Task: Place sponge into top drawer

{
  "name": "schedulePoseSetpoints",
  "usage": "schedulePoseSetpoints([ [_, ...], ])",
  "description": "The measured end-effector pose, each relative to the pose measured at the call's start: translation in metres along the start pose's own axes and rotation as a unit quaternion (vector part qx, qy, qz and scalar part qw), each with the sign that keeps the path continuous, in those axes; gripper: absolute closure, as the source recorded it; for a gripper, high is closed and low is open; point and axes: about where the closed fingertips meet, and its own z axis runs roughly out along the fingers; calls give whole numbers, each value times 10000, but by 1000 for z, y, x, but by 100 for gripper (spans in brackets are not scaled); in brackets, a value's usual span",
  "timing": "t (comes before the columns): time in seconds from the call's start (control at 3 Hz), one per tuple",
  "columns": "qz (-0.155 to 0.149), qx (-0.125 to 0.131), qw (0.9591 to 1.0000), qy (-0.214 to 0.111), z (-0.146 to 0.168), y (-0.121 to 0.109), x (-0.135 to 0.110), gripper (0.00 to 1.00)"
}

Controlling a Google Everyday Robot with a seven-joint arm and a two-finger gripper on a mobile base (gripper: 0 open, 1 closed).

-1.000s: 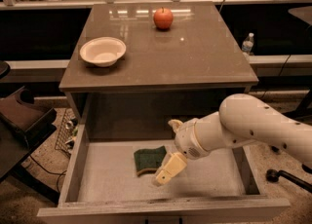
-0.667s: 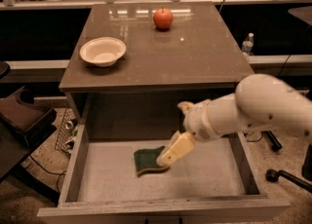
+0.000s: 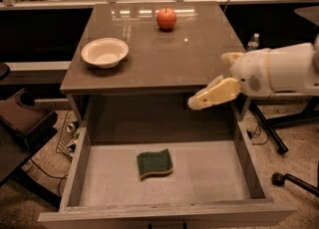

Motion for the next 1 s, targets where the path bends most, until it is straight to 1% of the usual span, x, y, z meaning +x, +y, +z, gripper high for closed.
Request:
schedulePoseSetpoints([
  [0.33,85,338,9978,-562,-39,-14,-20,0],
  [0.67,-4,674,9920,-1071,-76,-10,-36,0],
  [1.0,-259,916,9852,-1422,-108,2,-46,0],
])
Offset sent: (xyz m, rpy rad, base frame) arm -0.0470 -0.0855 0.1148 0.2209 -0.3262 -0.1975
